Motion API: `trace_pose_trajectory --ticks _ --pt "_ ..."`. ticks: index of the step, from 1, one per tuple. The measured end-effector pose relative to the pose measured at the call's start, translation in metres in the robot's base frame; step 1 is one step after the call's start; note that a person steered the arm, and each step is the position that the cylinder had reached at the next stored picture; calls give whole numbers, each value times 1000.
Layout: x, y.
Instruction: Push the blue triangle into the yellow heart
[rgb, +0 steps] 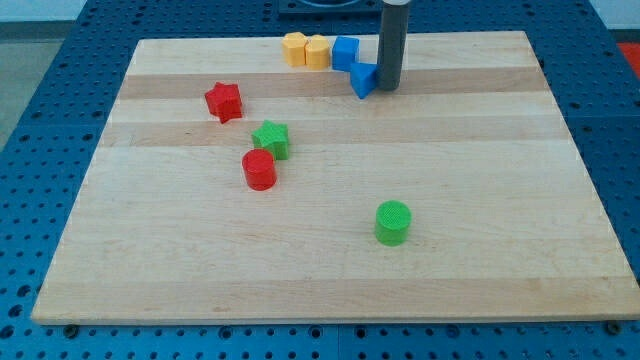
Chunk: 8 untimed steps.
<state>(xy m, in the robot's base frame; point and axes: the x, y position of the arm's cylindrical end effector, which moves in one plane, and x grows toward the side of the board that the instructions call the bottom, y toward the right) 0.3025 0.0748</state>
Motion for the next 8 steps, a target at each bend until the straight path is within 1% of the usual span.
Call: trace_pose_trajectory --ticks 4,8 --pt "5 -54" --pt "-7 -68"
